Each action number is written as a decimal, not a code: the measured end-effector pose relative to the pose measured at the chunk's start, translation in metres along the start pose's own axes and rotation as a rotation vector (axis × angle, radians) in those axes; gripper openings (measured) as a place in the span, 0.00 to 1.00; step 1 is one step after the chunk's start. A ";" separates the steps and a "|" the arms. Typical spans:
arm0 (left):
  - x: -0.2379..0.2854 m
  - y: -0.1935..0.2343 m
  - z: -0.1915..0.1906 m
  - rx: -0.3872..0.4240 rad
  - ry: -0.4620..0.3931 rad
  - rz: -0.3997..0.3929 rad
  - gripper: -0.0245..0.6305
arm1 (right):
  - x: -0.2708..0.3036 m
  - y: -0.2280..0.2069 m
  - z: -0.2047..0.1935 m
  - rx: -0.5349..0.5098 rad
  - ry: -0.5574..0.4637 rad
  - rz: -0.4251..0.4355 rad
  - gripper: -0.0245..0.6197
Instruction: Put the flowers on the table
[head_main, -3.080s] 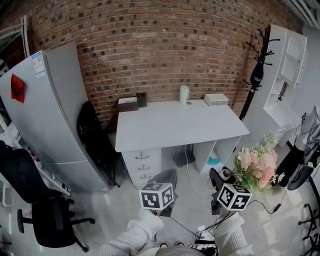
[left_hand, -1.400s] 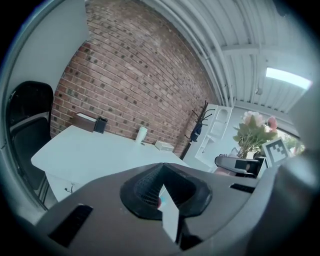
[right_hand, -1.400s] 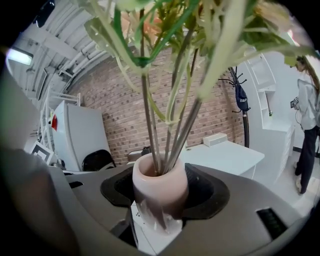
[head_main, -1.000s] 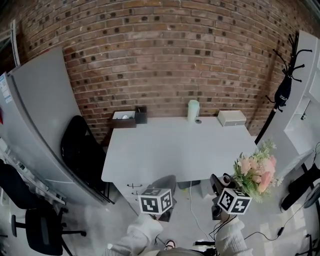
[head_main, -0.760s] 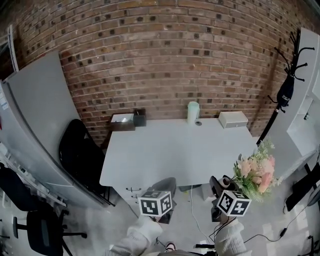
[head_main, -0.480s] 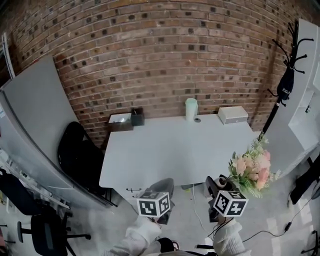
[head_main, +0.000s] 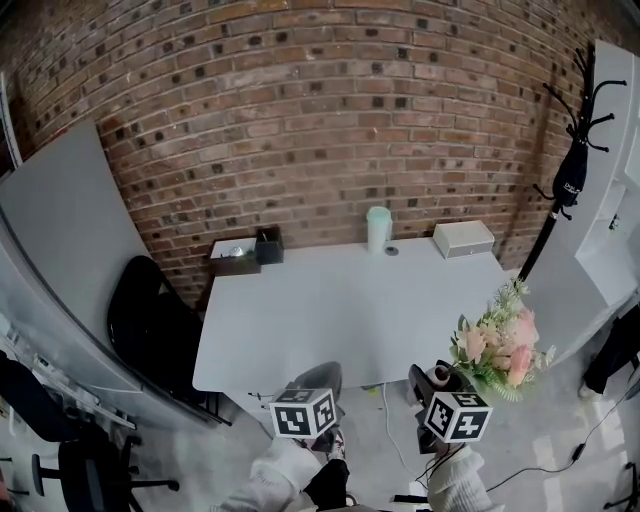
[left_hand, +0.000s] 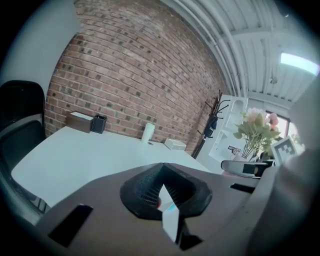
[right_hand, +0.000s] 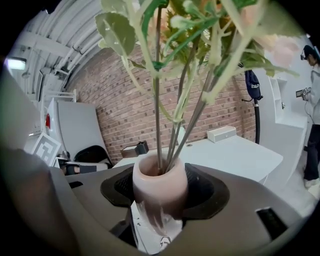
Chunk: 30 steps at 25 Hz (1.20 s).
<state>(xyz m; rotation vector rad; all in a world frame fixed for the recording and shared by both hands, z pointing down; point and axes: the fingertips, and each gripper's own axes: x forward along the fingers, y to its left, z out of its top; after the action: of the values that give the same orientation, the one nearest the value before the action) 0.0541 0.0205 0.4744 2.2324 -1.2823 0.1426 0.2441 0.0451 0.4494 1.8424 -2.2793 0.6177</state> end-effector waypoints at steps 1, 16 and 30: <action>0.005 0.001 0.006 0.002 -0.008 -0.002 0.05 | 0.005 -0.002 0.004 -0.002 -0.004 -0.001 0.43; 0.079 0.048 0.081 -0.006 -0.071 -0.009 0.05 | 0.100 0.002 0.062 -0.046 -0.029 0.018 0.43; 0.151 0.105 0.153 -0.018 -0.086 -0.032 0.05 | 0.202 0.013 0.117 -0.066 -0.030 0.014 0.43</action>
<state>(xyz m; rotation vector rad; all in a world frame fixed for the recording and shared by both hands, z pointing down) 0.0216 -0.2143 0.4427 2.2643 -1.2868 0.0236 0.2005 -0.1821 0.4145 1.8194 -2.3046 0.5133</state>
